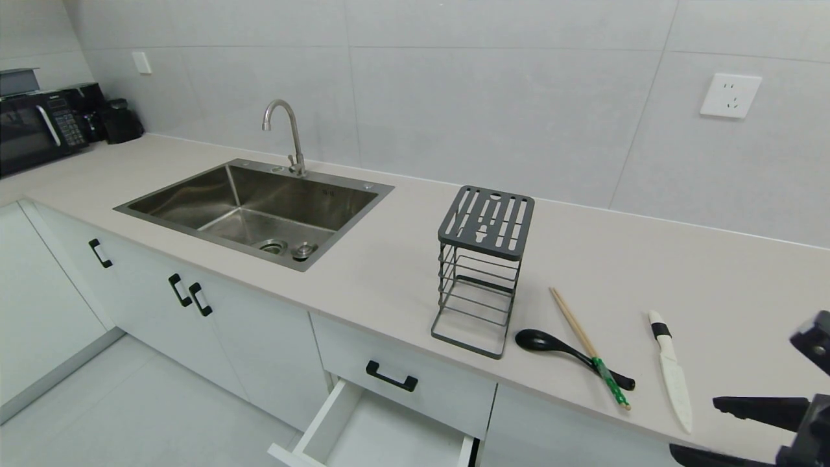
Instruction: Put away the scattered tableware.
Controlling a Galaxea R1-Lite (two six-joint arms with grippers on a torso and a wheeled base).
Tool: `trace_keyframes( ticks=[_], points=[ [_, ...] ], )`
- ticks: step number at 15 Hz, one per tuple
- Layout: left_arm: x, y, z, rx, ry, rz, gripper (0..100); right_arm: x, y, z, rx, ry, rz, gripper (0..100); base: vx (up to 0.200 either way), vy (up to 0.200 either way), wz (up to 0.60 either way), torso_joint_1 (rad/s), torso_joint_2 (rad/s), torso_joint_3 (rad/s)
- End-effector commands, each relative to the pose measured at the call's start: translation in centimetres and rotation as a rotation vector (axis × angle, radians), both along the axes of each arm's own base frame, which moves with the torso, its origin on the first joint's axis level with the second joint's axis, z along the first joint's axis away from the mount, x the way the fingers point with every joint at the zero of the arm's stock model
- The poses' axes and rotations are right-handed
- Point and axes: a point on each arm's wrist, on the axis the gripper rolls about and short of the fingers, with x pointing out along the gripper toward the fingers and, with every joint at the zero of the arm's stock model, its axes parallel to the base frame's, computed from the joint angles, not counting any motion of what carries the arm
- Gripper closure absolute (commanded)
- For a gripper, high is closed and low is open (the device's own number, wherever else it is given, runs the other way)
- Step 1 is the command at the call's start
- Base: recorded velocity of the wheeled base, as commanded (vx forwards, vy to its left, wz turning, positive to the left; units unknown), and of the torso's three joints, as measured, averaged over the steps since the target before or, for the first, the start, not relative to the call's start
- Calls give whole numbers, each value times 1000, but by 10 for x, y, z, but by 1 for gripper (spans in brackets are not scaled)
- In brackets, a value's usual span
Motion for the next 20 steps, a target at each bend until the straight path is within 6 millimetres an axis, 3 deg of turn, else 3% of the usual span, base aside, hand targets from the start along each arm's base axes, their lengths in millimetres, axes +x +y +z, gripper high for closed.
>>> trace_keyframes(
  ticks=[1, 5, 12, 20],
  points=[
    [0, 0, 0, 0, 1, 0, 0, 33, 17, -9, 6, 143, -20, 0, 0, 0, 0, 0, 0, 0],
    [0, 0, 0, 0, 1, 0, 0, 67, 38, -31, -29, 176, -124, 0, 0, 0, 0, 0, 0, 0],
    [0, 0, 0, 0, 1, 0, 0, 79, 47, -56, -115, 272, -186, 0, 0, 0, 0, 0, 0, 0],
    [0, 0, 0, 0, 1, 0, 0, 105, 56, -66, -154, 262, -229, 0, 0, 0, 0, 0, 0, 0]
  ],
)
